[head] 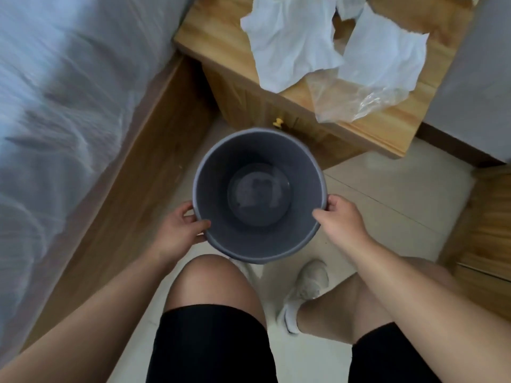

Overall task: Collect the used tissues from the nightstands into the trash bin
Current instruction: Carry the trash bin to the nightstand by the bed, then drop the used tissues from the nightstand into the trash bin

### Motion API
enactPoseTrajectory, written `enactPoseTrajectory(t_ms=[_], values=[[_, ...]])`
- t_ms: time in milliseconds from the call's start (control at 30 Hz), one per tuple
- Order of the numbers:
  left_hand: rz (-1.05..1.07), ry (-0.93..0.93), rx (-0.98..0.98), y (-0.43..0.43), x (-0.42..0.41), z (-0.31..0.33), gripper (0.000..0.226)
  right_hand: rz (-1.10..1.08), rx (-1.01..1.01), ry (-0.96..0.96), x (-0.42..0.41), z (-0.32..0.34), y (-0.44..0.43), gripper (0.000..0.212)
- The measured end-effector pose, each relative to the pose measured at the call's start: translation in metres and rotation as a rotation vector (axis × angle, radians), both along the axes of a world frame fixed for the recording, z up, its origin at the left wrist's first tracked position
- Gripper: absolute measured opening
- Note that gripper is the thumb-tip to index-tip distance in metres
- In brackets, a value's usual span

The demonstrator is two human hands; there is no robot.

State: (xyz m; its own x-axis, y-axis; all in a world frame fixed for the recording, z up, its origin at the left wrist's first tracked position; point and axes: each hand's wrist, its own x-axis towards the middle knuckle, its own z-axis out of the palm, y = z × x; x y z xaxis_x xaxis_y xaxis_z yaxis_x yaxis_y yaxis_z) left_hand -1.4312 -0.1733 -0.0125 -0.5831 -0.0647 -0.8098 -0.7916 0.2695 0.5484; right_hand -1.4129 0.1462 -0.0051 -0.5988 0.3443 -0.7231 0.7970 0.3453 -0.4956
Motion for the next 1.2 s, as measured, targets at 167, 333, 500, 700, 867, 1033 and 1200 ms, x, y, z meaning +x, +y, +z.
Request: enactPoseTrajectory(t_ms=[167, 333, 500, 700, 867, 1033, 1200], values=[[-0.004, 0.009, 0.024, -0.007, 0.003, -0.061, 0.038, 0.02, -0.001, -0.048, -0.017, -0.045, 0.0, 0.017], [-0.033, 0.05, -0.006, -0.005, 0.01, -0.068, 0.04, -0.004, -0.041, -0.08, -0.024, -0.051, -0.002, 0.019], [-0.112, 0.012, -0.155, 0.0, 0.017, -0.006, 0.074, -0.027, -0.003, -0.103, -0.014, -0.007, -0.006, 0.044], [-0.245, 0.082, -0.161, 0.008, 0.036, 0.154, 0.048, 0.004, -0.075, -0.029, 0.011, 0.142, -0.004, 0.032], [-0.261, 0.123, -0.146, 0.012, 0.052, 0.3, 0.018, 0.006, -0.216, -0.062, 0.02, 0.294, -0.004, 0.021], [-0.256, 0.18, -0.119, 0.01, 0.06, 0.421, 0.013, 0.127, -0.203, -0.077, 0.014, 0.424, 0.002, 0.018], [-0.14, 0.252, -0.108, 0.009, 0.06, 0.473, 0.016, 0.296, -0.108, -0.05, -0.003, 0.488, 0.02, 0.017]])
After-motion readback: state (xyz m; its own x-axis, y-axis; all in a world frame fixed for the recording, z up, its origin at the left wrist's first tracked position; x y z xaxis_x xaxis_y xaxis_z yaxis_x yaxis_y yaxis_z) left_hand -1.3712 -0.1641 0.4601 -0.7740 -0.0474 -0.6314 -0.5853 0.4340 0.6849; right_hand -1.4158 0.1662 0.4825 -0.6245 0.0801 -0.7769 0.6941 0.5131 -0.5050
